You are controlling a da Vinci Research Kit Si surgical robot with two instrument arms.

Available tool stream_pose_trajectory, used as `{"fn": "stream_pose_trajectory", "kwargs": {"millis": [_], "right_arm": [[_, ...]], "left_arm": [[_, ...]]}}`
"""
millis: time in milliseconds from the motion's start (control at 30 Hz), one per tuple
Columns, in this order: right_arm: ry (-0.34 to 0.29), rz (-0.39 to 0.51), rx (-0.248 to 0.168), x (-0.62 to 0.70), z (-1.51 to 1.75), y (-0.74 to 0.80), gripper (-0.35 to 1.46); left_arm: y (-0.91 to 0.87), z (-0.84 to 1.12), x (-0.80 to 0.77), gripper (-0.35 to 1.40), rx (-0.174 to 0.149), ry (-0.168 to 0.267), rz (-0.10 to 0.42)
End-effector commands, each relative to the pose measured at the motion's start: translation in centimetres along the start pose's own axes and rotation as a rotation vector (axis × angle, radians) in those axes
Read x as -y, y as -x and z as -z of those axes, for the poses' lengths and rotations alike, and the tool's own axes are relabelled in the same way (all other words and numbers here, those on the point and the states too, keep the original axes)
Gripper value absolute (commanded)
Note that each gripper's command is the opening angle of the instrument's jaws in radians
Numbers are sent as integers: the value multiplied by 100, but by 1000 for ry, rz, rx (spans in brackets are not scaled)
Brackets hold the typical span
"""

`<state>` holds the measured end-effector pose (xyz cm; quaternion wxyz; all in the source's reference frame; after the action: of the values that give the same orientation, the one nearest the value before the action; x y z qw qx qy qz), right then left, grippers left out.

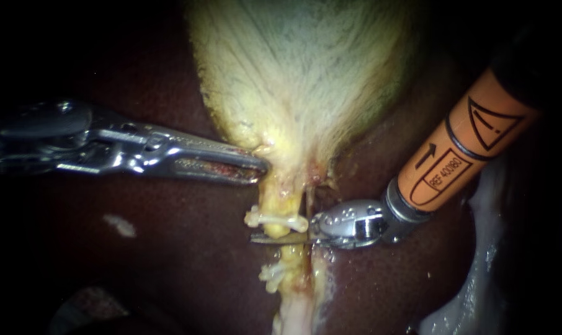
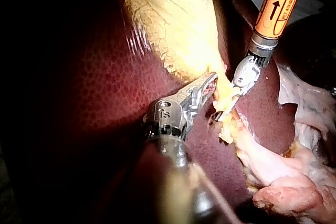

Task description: Go back from the cut left tube

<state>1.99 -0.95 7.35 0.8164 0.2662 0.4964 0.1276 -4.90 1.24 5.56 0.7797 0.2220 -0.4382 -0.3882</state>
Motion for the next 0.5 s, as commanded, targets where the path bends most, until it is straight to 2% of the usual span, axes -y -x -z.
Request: {"fn": "stream_pose_trajectory", "kwargs": {"millis": [33, 233, 300, 333, 433, 500], "right_arm": [[-1, 0, 0, 1, 0, 0, -35], [-5, -10, 1, 3, -1, 0, -35], [-5, -21, 4, 3, -1, 0, -10], [-5, -21, 1, 3, -1, 0, 12], [-5, -34, -2, 3, -2, 0, 54], [-4, -34, -2, 3, -3, -1, 64]], "left_arm": [[0, 0, 0, -35, 0, -1, 0], [0, 1, 0, -35, 0, -1, 0], [0, 1, 0, -35, 0, -1, 0], [0, 1, 0, -35, 0, -1, 0], [0, 1, 0, -35, 0, -1, 0], [0, 1, 0, -35, 0, -1, 0]]}}
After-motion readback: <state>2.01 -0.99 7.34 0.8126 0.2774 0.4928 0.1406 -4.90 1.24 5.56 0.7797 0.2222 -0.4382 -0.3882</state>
